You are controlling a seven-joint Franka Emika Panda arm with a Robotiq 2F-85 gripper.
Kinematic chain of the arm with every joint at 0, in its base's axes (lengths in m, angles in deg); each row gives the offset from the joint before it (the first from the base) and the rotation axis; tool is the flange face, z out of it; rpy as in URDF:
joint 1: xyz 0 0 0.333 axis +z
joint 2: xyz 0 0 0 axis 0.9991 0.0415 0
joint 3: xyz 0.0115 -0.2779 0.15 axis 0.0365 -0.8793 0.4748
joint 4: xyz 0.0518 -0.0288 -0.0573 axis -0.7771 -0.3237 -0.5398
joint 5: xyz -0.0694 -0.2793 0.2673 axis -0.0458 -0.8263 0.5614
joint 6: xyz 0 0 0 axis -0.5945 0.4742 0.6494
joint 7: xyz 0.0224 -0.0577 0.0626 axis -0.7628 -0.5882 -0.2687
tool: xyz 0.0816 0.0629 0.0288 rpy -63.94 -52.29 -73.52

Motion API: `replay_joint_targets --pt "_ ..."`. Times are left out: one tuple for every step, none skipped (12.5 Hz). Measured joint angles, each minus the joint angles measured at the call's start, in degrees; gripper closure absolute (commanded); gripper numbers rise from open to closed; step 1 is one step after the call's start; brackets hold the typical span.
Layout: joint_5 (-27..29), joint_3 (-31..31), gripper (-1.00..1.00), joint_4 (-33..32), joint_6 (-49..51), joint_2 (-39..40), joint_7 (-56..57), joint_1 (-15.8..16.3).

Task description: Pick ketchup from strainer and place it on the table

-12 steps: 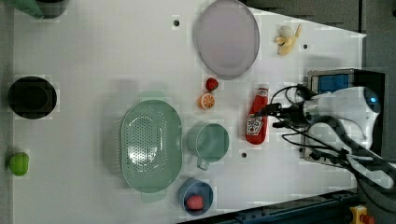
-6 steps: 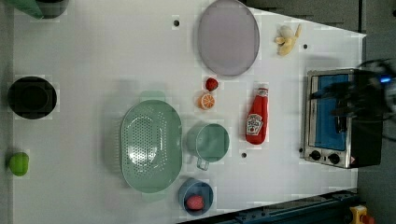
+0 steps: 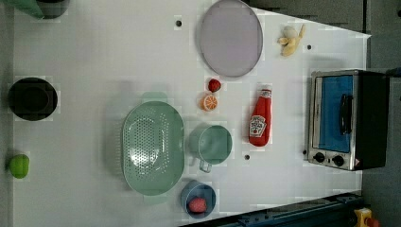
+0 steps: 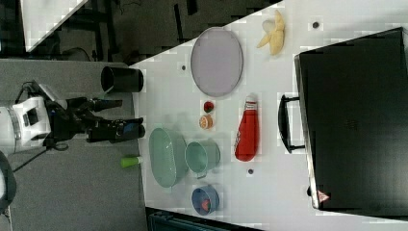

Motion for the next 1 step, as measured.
replay_joint_targets --pt "0.21 0.0 -1.0 0.45 0.93 0.23 -0.32 -0.11"
